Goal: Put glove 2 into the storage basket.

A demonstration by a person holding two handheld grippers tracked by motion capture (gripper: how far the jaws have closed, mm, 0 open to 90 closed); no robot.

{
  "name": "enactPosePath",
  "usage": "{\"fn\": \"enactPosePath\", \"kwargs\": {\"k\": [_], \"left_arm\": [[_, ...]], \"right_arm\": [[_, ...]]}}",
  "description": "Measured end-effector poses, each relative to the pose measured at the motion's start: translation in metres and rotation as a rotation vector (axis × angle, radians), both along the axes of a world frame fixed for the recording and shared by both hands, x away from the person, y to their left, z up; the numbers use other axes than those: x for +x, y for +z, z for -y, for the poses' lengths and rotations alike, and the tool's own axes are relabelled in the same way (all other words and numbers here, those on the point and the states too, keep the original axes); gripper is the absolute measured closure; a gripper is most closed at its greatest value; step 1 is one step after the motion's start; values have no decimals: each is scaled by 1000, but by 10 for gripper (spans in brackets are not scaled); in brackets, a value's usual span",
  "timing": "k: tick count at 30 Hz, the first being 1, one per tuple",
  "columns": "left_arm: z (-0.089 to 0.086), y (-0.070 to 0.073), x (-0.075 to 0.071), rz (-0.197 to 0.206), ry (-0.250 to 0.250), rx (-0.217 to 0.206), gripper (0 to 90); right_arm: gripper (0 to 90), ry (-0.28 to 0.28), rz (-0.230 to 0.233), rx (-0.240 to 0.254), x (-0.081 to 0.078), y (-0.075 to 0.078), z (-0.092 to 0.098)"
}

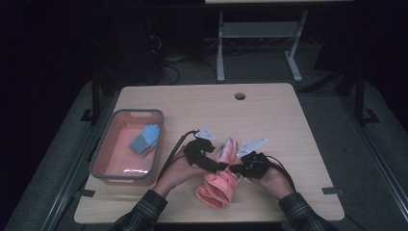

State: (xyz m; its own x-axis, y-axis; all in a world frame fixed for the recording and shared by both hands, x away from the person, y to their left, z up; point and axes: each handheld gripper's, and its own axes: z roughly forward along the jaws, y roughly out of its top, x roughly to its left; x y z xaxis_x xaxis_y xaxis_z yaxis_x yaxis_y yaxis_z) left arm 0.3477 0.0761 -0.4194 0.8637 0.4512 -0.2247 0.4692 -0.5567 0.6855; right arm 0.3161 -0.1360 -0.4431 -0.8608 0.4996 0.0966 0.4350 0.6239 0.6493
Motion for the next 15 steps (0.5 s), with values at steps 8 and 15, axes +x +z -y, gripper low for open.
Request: {"fn": "enactPosePath", "kwargs": {"k": [8,15], "left_arm": [[3,-20,6,-107,-12,-37,126],[10,-37,9,-167,-30,-11,124]], "right_arm": [[900,-1,-3,-5,-1,-1,0],[900,4,10,-14,-1,-3,-1]]}}
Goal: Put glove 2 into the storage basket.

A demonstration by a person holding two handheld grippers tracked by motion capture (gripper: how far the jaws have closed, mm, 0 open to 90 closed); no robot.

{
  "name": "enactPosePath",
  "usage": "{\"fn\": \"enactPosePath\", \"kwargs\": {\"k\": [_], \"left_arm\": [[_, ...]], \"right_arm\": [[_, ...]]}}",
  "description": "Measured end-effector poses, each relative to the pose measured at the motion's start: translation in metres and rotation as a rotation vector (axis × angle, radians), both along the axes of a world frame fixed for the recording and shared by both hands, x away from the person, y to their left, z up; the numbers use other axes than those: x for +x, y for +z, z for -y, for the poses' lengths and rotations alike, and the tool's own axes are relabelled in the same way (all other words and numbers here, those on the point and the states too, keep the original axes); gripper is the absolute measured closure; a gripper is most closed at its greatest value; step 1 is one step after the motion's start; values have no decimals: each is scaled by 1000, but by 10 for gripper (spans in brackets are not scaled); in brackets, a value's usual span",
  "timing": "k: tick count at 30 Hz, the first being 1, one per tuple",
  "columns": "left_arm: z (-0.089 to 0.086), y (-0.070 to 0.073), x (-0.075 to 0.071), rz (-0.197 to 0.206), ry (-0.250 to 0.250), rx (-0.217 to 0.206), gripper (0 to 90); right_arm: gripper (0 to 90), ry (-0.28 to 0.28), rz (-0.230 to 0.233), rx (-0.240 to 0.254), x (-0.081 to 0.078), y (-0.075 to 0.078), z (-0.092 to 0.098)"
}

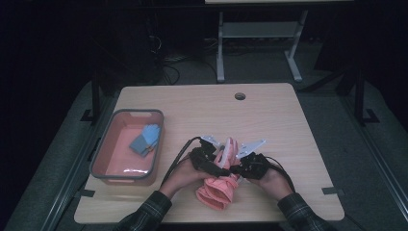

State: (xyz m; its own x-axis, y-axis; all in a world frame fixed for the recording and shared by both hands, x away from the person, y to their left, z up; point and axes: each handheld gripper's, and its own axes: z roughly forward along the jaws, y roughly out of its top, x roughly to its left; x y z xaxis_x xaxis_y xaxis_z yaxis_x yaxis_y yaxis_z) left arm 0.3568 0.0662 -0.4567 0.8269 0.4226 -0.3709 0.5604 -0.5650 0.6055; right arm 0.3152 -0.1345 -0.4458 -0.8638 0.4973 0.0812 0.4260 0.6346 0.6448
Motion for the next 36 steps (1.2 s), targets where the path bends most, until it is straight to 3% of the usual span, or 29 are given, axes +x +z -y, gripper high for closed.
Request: {"fn": "enactPosePath", "kwargs": {"k": [7,14,17,22,30,33,36], "left_arm": [[1,-4,1,-19,-5,16,125],[-1,-6,1,-5,-16,12,135],[-1,-5,1,-3,-29,16,146],[-4,-7,3,-66,-39,-34,256],[-8,-8,6,-109,-17,-48,428],[-10,-7,7,-105,-26,-50,500],[-10,-5,6,-100,-26,-50,541]], "right_arm": [[900,-5,-5,12,-1,-1,1],[900,-16,19,20,-4,7,13],[900,-22,4,39,-3,6,20],[900,-9,-2,13,-3,-1,10],[900,-9,-7,21,-1,-2,9],[894,-11,-20,61,-1,2,15],[769,-23,-24,99,-4,8,25]]}}
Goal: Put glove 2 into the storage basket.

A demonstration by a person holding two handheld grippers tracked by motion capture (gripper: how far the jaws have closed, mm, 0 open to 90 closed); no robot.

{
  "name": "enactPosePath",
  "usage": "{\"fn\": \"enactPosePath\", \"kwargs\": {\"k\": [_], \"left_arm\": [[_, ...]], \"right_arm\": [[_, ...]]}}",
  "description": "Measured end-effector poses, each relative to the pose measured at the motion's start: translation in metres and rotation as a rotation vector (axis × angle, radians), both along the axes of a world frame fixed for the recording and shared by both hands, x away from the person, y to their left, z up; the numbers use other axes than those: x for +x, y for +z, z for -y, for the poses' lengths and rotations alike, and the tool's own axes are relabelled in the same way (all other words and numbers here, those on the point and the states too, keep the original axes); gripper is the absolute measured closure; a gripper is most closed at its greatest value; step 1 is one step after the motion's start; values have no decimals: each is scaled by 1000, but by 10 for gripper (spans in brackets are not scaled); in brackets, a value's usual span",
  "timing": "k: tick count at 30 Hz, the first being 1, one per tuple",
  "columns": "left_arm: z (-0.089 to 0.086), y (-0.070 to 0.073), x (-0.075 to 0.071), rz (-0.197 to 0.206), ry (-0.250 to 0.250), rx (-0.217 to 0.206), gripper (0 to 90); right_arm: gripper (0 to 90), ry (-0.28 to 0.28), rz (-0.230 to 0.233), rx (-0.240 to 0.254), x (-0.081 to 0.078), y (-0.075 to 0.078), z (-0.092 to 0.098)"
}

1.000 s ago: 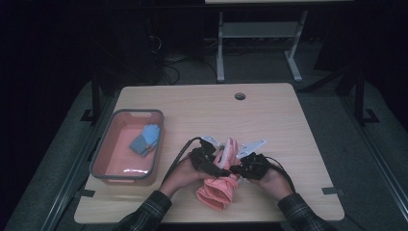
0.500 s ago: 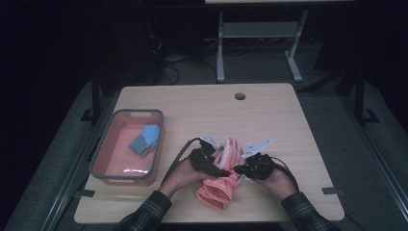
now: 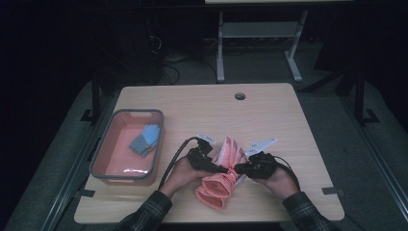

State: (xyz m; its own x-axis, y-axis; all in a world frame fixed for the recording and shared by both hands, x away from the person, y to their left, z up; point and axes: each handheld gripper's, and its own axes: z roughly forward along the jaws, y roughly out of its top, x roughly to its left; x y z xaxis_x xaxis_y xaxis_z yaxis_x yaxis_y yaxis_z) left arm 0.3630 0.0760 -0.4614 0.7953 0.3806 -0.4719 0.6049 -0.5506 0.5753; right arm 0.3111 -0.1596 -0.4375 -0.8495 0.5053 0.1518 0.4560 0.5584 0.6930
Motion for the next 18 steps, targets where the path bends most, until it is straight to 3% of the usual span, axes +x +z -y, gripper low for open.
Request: {"fn": "enactPosePath", "kwargs": {"k": [3,6,11,14,18], "left_arm": [[-1,3,0,1,5,-6,565],[-1,7,-2,7,12,-3,576],[-4,14,-3,17,22,-7,578],[-10,21,-3,38,25,3,578],[-15,30,-4,55,46,4,581]], "right_arm": [[606,-36,26,26,-2,3,15],[452,-114,45,22,0,0,32],[259,-246,28,6,14,-12,57],[204,-306,26,-48,23,-20,63],[180,-332,24,-72,29,-28,65]]}}
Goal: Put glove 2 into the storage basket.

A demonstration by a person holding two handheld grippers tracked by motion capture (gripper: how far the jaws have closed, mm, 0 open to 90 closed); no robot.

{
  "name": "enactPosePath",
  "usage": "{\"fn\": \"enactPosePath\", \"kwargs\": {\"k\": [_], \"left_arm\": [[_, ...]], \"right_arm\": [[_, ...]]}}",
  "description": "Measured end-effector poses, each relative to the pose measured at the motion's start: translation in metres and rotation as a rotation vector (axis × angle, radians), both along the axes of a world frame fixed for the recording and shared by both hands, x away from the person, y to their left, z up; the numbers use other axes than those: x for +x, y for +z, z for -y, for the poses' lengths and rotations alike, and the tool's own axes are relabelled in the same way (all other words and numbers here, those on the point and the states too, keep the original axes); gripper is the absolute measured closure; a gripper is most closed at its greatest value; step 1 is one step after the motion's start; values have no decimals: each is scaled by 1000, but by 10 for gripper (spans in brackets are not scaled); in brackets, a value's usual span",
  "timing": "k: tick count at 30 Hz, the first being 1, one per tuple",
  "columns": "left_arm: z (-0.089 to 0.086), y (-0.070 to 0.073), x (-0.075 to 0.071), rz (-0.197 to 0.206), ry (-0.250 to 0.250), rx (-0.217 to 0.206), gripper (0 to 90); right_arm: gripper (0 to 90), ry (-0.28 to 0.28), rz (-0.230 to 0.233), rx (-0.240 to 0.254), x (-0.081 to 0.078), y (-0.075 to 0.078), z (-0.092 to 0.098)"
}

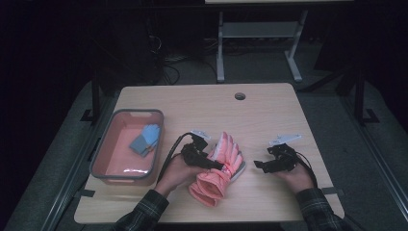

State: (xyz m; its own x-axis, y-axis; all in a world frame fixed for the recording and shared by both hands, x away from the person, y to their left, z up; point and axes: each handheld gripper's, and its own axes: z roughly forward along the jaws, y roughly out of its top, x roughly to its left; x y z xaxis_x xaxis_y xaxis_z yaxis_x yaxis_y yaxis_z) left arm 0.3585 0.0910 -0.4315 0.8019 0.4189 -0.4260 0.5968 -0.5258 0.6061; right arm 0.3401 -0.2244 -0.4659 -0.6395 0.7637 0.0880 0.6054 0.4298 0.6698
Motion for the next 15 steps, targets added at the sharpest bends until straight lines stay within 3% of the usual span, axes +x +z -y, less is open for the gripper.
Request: {"fn": "enactPosePath", "kwargs": {"k": [6,15], "left_arm": [[-3,12,-3,42,3,17,585],[-16,30,-2,63,33,20,582]], "right_arm": [[135,-13,21,-52,2,-9,-3],[74,-28,73,-3,1,-17,0]]}}
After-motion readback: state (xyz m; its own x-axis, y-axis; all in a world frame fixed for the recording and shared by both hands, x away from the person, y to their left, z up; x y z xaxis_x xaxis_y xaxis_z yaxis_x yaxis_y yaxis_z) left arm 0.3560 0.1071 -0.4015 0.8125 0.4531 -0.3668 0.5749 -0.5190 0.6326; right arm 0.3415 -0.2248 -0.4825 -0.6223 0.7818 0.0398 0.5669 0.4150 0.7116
